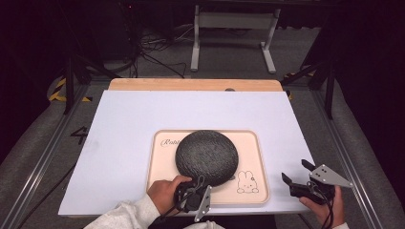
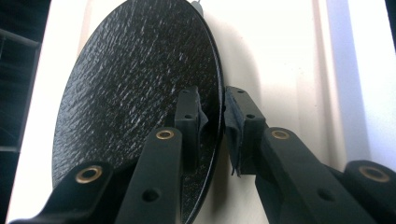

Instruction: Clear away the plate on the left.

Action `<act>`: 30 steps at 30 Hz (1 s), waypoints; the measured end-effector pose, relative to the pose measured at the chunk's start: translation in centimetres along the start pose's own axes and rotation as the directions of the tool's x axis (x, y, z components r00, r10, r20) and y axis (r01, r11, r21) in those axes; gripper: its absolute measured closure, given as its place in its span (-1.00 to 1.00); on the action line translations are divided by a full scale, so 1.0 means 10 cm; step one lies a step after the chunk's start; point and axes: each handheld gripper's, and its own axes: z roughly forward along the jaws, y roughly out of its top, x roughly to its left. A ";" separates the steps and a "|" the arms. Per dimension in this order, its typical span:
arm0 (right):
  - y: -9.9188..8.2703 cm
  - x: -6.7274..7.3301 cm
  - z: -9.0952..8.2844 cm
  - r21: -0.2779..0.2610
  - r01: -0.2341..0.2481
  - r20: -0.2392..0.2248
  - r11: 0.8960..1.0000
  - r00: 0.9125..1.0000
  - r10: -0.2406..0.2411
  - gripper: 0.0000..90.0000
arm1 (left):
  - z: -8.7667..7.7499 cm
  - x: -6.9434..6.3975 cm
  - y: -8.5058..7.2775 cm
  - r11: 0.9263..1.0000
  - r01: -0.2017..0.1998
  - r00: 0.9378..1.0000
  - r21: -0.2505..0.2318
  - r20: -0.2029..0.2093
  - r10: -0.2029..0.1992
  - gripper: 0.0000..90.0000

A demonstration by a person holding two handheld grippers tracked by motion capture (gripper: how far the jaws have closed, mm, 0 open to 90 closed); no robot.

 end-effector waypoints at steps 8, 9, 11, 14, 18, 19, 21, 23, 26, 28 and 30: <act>0.00 0.00 0.00 0.000 -0.001 -0.004 1.000 1.000 0.001 -0.70 | -0.04 0.02 0.01 1.000 0.009 1.000 -0.027 0.007 -0.008 0.64; 0.00 0.00 0.00 0.001 -0.003 -0.003 1.000 1.000 0.003 -0.70 | -0.04 0.02 0.01 1.000 0.009 1.000 -0.027 0.007 -0.008 0.63; 0.00 0.00 0.00 0.000 -0.004 -0.002 1.000 1.000 0.004 -0.70 | -0.06 0.04 0.02 0.999 0.016 1.000 -0.039 0.011 -0.015 0.61; 0.00 0.00 0.00 0.000 -0.004 -0.002 1.000 1.000 0.004 -0.70 | -0.07 0.04 0.02 0.999 0.021 1.000 -0.048 0.017 -0.020 0.60; -0.01 0.00 0.01 0.006 -0.001 -0.008 1.000 1.000 0.002 -0.70 | -0.08 0.05 0.01 0.997 0.043 0.998 -0.063 0.037 -0.041 0.57; -0.01 0.00 0.01 0.003 -0.003 -0.010 1.000 1.000 0.003 -0.70 | -0.09 0.05 0.02 0.997 0.041 0.999 -0.063 0.029 -0.039 0.55; -0.01 0.00 0.01 0.001 -0.002 -0.011 1.000 1.000 0.002 -0.70 | -0.09 0.06 0.02 0.997 0.045 0.998 -0.069 0.036 -0.043 0.55; -0.01 -0.01 0.01 0.003 -0.008 -0.017 1.000 1.000 0.008 -0.70 | -0.11 0.07 0.02 0.996 0.047 0.999 -0.080 0.030 -0.045 0.48; -0.01 -0.01 0.01 0.005 -0.010 -0.021 1.000 1.000 0.010 -0.70 | -0.13 0.09 0.02 0.993 0.066 0.998 -0.097 0.027 -0.064 0.34; -0.01 0.00 0.01 0.004 -0.008 -0.024 1.000 1.000 0.008 -0.70 | -0.16 0.10 0.02 0.993 0.067 0.998 -0.101 0.015 -0.066 0.24; -0.01 -0.01 0.02 0.006 -0.010 -0.026 1.000 1.000 0.011 -0.70 | -0.17 0.11 0.02 0.992 0.063 0.998 -0.110 0.006 -0.063 0.15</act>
